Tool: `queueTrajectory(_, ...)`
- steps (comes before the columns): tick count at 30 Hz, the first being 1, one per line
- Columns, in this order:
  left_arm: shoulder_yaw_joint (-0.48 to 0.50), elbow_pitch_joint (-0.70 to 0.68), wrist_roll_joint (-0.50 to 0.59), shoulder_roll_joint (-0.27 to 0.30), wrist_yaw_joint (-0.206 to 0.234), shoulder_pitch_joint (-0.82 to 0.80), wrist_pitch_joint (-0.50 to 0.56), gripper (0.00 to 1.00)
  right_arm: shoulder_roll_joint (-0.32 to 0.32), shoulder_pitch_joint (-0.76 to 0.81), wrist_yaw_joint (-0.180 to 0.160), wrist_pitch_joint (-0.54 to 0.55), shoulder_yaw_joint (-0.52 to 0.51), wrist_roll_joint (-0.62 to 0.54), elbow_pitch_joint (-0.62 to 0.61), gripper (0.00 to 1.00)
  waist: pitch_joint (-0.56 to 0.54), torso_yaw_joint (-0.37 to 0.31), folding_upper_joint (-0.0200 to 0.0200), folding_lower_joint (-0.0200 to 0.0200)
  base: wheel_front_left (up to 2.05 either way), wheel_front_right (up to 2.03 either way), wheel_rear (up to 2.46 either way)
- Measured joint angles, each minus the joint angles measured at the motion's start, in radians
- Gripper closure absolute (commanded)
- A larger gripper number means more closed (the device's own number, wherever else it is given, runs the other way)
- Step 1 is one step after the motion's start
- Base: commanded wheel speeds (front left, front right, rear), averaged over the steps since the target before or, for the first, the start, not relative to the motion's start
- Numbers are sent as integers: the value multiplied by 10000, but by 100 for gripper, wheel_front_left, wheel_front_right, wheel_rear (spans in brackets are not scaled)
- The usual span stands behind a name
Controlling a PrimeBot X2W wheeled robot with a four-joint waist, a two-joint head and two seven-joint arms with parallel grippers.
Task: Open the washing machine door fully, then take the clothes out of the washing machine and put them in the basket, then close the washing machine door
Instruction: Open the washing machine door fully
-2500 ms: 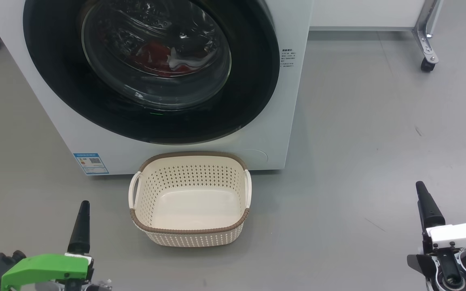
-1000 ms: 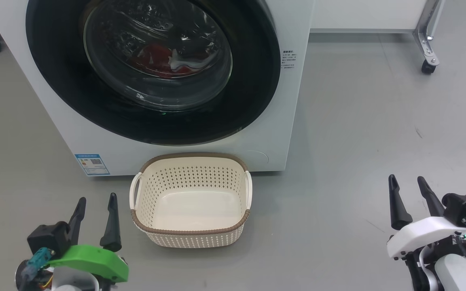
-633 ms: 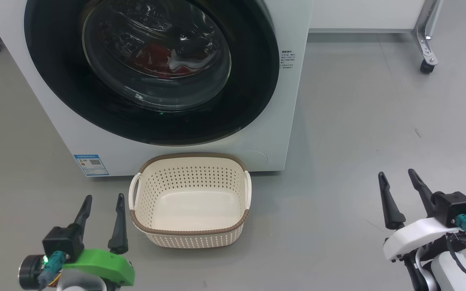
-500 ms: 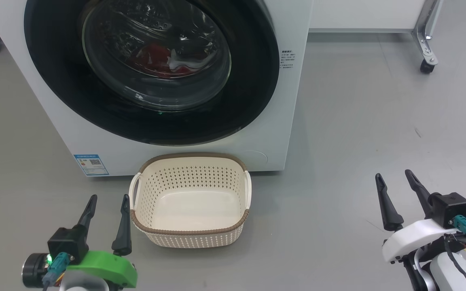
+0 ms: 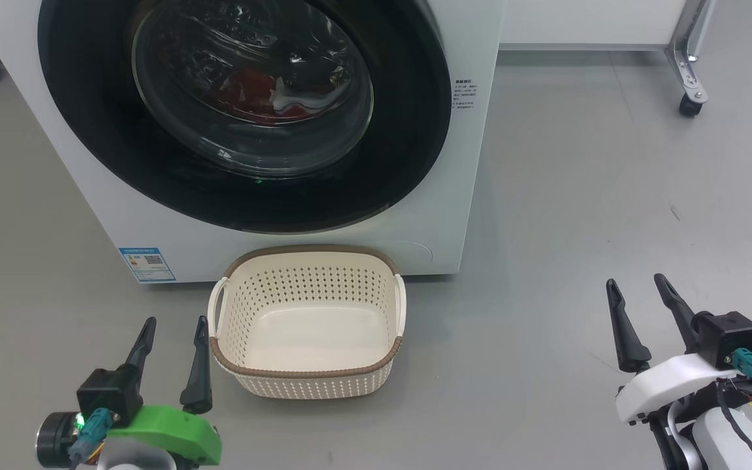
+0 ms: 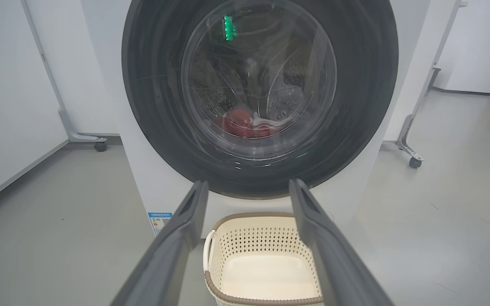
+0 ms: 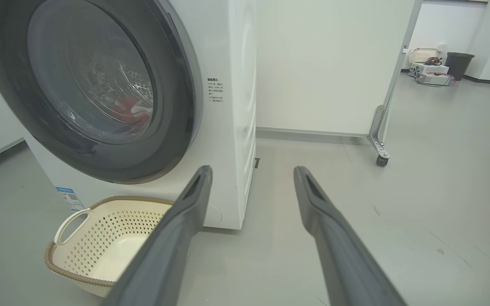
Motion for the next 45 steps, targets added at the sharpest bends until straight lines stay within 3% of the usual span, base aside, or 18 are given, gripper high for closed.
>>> queueTrajectory(9,61,56,12,-29,0,0,0,0,23,0,0,-2,-12,0,0,0,45,-12,0,0,0,0,0)
queueTrajectory(10,65,65,12,-29,-2,0,0,0,29,0,2,-2,-12,2,4,100,50,-16,0,0,0,0,0)
queueTrajectory(19,73,134,98,-33,-15,-3,0,0,52,-1,46,-4,2,10,25,100,77,-29,0,0,0,0,0)
queueTrajectory(32,111,123,182,-94,-102,-35,0,0,182,-269,462,-12,-205,539,92,100,201,22,0,0,0,0,0)
queueTrajectory(38,98,52,186,-198,-194,-257,0,0,1030,-419,1007,-8,-1039,2543,96,100,441,119,0,0,0,0,0)
queueTrajectory(45,42,-44,403,-238,-267,-488,0,0,1383,-1068,1476,328,-1987,4454,244,100,818,299,0,0,0,0,0)
